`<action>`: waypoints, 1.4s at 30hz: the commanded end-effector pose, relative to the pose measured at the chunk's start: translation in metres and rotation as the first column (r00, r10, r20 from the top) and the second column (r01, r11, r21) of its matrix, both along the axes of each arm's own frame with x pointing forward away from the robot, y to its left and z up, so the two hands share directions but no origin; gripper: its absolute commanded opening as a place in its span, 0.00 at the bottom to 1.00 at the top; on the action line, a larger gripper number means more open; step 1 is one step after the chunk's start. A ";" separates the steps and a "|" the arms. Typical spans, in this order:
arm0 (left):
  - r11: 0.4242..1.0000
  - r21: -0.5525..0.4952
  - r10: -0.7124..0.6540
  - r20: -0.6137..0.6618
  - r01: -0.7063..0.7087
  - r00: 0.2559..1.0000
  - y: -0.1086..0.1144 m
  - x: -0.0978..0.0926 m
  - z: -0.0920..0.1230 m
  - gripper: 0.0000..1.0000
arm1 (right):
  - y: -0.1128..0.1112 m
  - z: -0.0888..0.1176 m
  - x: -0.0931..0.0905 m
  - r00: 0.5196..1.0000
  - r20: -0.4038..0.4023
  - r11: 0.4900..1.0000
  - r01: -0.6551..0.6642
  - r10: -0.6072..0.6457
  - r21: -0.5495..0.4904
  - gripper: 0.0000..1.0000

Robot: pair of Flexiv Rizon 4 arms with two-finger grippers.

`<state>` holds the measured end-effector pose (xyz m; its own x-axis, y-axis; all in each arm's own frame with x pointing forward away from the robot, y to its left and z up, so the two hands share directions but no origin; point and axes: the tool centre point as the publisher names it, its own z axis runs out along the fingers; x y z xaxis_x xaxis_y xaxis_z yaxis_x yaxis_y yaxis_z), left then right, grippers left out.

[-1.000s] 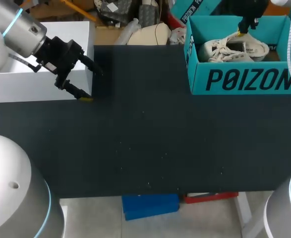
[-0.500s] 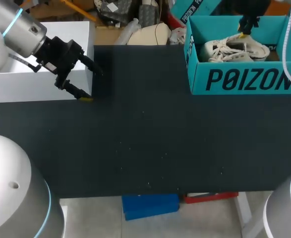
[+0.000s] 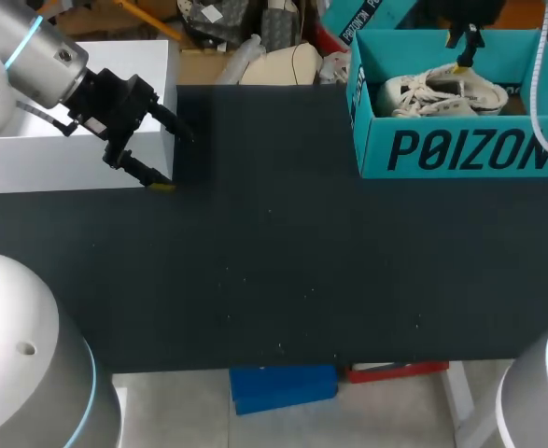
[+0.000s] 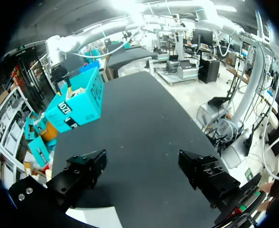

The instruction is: Take the shoe out of the shoebox, open the shoe tongue, remove and reinsert the insole, then place the shoe into the shoebox

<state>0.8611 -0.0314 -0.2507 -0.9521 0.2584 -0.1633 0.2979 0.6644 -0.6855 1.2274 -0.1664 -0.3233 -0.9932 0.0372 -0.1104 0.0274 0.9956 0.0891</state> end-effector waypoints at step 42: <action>1.000 0.004 0.001 0.001 -0.001 1.000 0.000 -0.001 0.000 1.00 | 0.015 -0.028 -0.015 0.981 0.147 0.979 0.146 -0.126 -0.139 0.00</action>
<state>0.8611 -0.0314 -0.2507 -0.9521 0.2584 -0.1633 0.2979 0.6644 -0.6855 1.2117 -0.1494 -0.3540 -0.9514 0.1480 -0.2699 0.1690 0.9840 -0.0561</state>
